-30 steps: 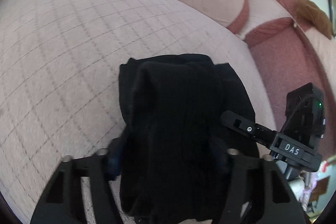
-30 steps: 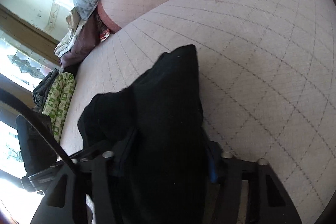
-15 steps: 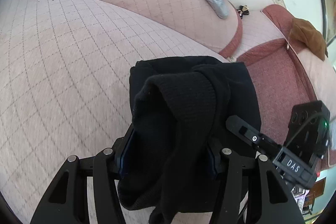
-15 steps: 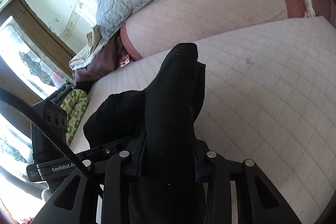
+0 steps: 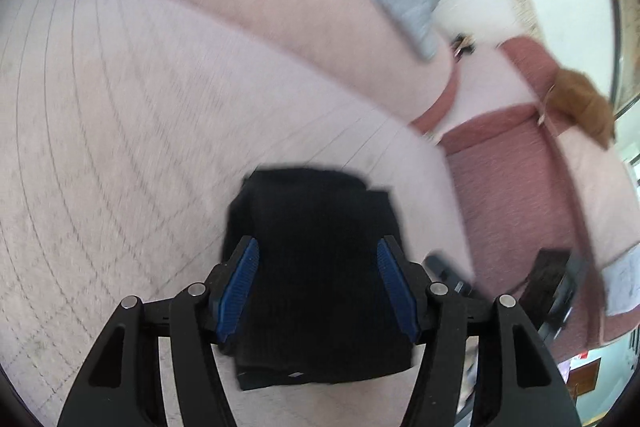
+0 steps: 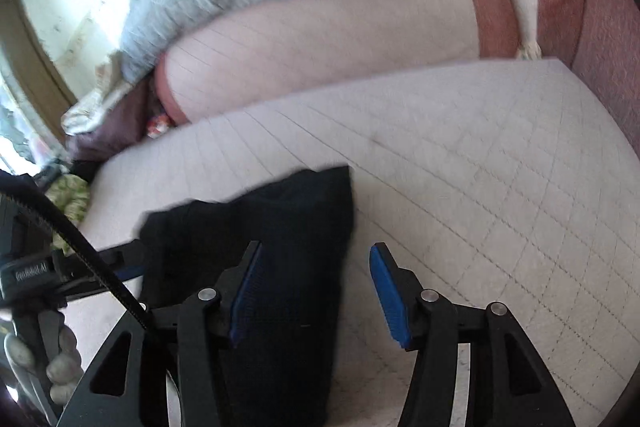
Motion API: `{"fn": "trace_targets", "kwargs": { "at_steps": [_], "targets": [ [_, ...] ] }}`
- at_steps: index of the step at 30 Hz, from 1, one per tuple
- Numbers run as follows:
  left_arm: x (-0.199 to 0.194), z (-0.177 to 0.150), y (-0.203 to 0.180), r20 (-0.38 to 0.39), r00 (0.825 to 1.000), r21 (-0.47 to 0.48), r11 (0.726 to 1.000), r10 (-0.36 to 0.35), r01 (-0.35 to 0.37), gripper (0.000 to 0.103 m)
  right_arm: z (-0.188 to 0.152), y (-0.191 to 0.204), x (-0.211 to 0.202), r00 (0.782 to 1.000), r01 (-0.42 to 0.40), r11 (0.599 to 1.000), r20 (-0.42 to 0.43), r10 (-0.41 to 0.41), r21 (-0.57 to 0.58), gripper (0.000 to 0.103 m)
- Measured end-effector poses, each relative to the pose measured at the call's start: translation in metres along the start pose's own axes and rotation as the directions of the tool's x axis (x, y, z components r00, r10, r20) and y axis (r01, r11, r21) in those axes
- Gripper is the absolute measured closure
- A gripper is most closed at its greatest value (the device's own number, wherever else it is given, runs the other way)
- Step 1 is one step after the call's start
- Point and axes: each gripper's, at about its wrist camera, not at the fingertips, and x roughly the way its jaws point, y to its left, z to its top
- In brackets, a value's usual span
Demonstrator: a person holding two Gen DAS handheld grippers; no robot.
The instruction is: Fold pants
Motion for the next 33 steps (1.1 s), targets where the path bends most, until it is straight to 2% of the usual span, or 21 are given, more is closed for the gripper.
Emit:
{"fn": "trace_targets", "kwargs": {
  "at_steps": [3,6,8,10,14,17,20,24,27,28,30,31,32,33],
  "targets": [
    [0.002,0.018,-0.01,0.047,0.998,-0.016,0.999,-0.037,0.038,0.038,-0.009,0.01,-0.008,0.995,-0.093,0.995,-0.021,0.094,0.035,0.044],
    [0.034,0.026,-0.007,0.013,1.0,-0.062,0.998,0.0,0.001,0.036,-0.027,0.014,-0.005,0.983,-0.149,0.984,-0.096,0.158,0.095,0.044],
    [0.062,0.026,0.012,-0.034,0.999,-0.113,0.993,0.033,-0.037,0.036,-0.033,0.015,-0.002,0.985,-0.122,0.988,-0.108,0.132,0.096,0.044],
    [0.075,0.02,0.024,-0.055,0.997,-0.13,0.99,0.049,-0.056,0.036,-0.037,0.019,0.002,0.987,-0.1,0.993,-0.116,0.107,0.067,0.042],
    [0.077,0.016,0.016,-0.047,0.995,-0.064,0.994,0.09,-0.093,0.036,-0.04,0.024,0.018,0.987,-0.079,0.997,-0.138,0.08,0.015,0.035],
    [0.062,0.017,0.011,-0.051,0.993,-0.065,0.992,0.102,-0.105,0.036,-0.041,0.024,0.016,0.991,-0.073,0.997,-0.114,0.072,-0.006,0.032],
    [0.029,0.011,0.007,-0.02,0.997,-0.076,0.994,0.079,-0.081,0.036,-0.041,0.026,-0.001,0.995,-0.055,0.998,-0.086,0.053,-0.013,0.031],
    [-0.029,-0.022,-0.011,0.055,0.987,0.008,0.988,0.154,-0.155,0.034,-0.058,0.022,-0.037,0.997,-0.076,0.996,-0.024,0.078,0.056,0.029],
    [-0.066,-0.06,-0.024,0.116,0.965,0.066,0.968,0.234,-0.243,0.032,-0.089,0.022,-0.061,0.998,-0.067,0.994,-0.004,0.068,0.089,0.028],
    [-0.078,-0.076,-0.03,0.146,0.954,0.094,0.956,0.262,-0.277,0.031,-0.104,0.022,-0.069,0.998,-0.053,0.995,-0.008,0.054,0.088,0.028],
    [-0.098,-0.102,-0.041,0.23,0.919,0.143,0.923,0.32,-0.357,0.031,-0.124,0.025,-0.081,1.0,-0.026,0.997,-0.012,0.027,0.069,0.028],
    [-0.111,-0.121,-0.052,0.318,0.876,0.174,0.886,0.363,-0.431,0.027,-0.134,0.026,-0.088,1.0,-0.005,0.999,-0.008,0.005,0.052,0.028],
    [-0.118,-0.131,-0.058,0.367,0.848,0.184,0.864,0.383,-0.469,0.02,-0.141,0.025,-0.095,1.0,0.012,0.999,-0.001,-0.012,0.039,0.028],
    [-0.13,-0.148,-0.069,0.461,0.789,0.192,0.823,0.406,-0.535,0.015,-0.148,0.025,-0.102,0.999,0.032,0.999,0.006,-0.032,0.024,0.028]
  ]
}}
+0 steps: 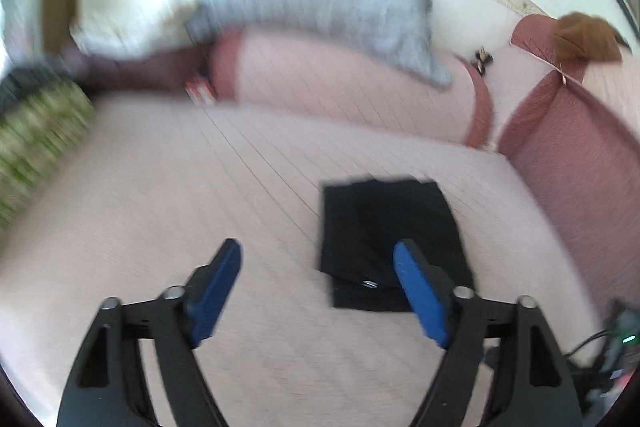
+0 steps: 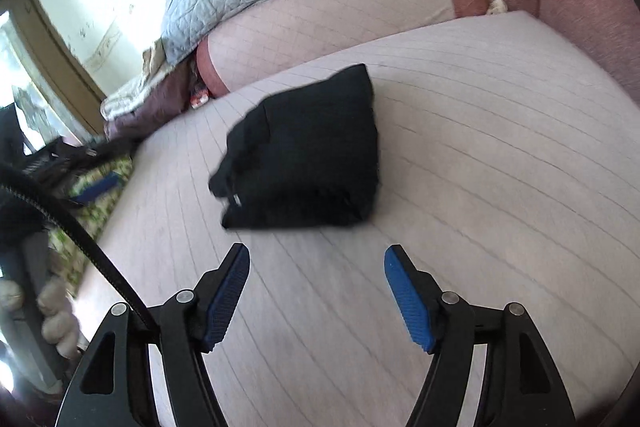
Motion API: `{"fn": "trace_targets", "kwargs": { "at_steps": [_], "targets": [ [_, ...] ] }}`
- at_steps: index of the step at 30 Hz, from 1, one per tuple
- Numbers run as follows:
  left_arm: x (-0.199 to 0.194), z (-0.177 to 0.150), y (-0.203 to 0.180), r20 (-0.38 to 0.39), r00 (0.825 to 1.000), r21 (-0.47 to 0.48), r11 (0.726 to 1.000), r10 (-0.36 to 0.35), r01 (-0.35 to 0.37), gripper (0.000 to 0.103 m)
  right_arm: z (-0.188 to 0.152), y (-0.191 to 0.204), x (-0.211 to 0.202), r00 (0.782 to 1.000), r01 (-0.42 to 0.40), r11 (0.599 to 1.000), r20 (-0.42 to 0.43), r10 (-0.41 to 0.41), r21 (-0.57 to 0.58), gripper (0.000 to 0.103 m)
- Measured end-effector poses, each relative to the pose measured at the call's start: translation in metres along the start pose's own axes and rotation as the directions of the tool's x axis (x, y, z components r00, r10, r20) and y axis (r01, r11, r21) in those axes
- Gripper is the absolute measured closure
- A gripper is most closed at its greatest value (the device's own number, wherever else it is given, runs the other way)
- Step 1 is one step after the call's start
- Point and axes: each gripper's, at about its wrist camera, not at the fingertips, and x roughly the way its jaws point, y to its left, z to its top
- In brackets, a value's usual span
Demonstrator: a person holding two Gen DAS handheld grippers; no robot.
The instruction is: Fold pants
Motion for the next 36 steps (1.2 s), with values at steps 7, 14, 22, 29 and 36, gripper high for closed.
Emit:
{"fn": "trace_targets", "kwargs": {
  "at_steps": [7,14,22,29,36],
  "targets": [
    [-0.057,-0.009,-0.032,0.302,0.944,0.068,0.984,0.136,-0.163,0.0,-0.002,0.017,-0.04,0.989,0.118,0.982,0.106,-0.103,-0.146,0.02],
    [-0.017,0.007,-0.055,0.211,0.971,0.126,0.982,0.11,-0.138,0.0,0.049,0.034,-0.021,0.969,0.227,0.942,0.158,-0.192,-0.246,0.008],
    [0.054,-0.019,-0.023,-0.043,0.996,0.068,0.995,0.077,-0.074,0.0,0.027,0.018,0.032,0.973,0.23,0.94,0.07,-0.22,-0.251,0.008],
    [0.073,-0.03,-0.022,-0.118,0.991,0.045,0.997,0.063,-0.058,0.0,0.02,0.032,0.052,0.973,0.231,0.911,0.058,-0.225,-0.343,0.008],
    [0.096,-0.038,-0.011,-0.239,0.971,-0.02,1.0,0.015,-0.021,0.0,0.022,0.016,0.062,0.978,0.198,0.94,-0.012,-0.21,-0.278,0.008]
  ]
}}
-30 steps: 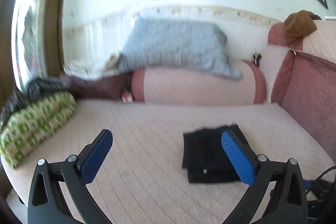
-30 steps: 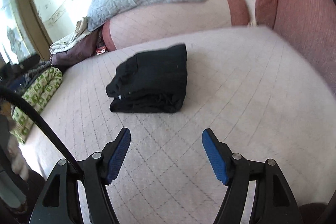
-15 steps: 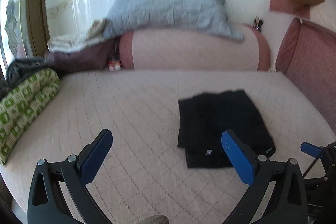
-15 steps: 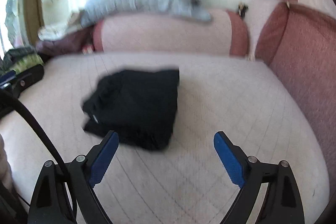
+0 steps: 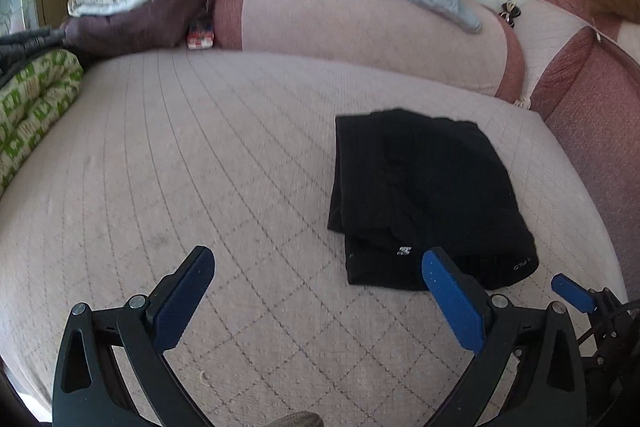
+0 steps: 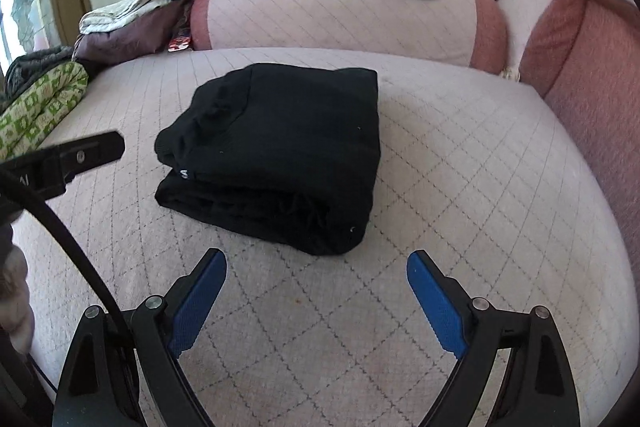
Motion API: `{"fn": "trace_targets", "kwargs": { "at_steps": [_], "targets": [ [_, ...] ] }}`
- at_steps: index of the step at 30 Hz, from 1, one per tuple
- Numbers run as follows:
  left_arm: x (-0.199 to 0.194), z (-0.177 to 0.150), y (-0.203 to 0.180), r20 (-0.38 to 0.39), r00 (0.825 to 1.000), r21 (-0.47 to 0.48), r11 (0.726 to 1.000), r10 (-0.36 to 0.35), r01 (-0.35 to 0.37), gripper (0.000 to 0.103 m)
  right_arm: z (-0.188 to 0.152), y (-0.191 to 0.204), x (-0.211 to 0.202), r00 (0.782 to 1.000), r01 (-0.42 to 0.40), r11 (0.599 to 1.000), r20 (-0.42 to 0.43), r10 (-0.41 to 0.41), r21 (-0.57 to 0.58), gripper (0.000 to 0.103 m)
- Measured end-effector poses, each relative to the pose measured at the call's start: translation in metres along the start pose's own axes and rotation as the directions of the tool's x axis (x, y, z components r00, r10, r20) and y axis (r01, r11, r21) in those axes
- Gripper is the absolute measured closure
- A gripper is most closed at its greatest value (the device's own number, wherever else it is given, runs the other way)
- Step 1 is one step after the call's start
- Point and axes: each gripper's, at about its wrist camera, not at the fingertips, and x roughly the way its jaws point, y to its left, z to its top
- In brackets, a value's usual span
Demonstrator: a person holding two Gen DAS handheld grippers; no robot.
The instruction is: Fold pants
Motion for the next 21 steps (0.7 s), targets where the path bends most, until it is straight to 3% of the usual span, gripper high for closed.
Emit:
{"fn": "trace_targets", "kwargs": {
  "at_steps": [21],
  "targets": [
    [0.0034,-0.0043,0.0013,-0.011,1.0,0.022,0.999,0.025,-0.025,0.0,-0.0033,0.0035,0.0055,1.0,-0.002,1.0,-0.023,0.002,-0.004,0.008]
  ]
}}
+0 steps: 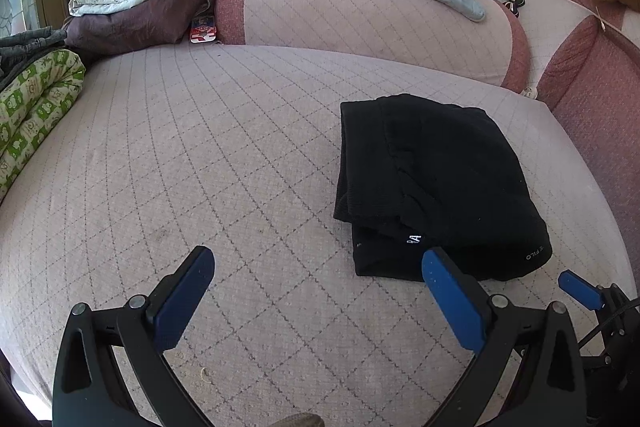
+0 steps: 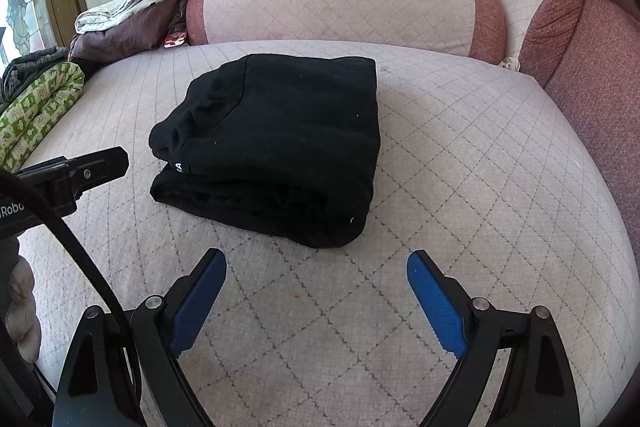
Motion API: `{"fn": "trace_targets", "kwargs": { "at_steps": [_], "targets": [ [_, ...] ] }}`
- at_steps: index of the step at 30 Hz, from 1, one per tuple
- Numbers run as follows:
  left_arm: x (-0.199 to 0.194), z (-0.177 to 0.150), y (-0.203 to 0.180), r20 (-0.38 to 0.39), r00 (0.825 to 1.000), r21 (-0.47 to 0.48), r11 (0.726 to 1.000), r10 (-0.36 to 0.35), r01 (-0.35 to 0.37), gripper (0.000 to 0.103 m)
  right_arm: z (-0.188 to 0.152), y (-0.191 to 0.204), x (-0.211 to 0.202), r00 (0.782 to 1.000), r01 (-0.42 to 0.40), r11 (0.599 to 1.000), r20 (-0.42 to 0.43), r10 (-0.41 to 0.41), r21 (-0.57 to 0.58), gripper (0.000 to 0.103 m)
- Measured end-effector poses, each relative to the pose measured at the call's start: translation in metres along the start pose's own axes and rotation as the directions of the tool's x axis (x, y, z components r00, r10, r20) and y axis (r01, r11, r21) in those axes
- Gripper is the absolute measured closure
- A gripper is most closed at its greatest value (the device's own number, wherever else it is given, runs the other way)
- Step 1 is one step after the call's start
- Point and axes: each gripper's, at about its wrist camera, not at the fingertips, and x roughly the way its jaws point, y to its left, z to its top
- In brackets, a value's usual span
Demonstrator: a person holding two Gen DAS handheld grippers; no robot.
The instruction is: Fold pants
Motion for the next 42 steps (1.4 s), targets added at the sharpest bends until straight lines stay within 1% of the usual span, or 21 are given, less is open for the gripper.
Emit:
{"fn": "trace_targets", "kwargs": {
  "at_steps": [9,28,42],
  "targets": [
    [0.005,-0.002,0.0,-0.018,1.0,0.001,1.0,0.0,0.0,0.0,-0.004,0.007,0.002,1.0,-0.005,1.0,-0.013,0.005,-0.024,0.008],
    [0.013,-0.006,-0.002,-0.04,0.999,0.001,1.0,-0.01,0.01,0.0,-0.004,0.011,0.004,0.999,-0.026,0.999,-0.027,0.025,-0.025,0.008],
    [0.017,-0.007,0.0,-0.063,0.998,-0.012,1.0,-0.018,0.017,0.0,-0.005,0.018,0.002,0.999,-0.038,0.998,-0.024,0.037,-0.051,0.008]
  ]
}}
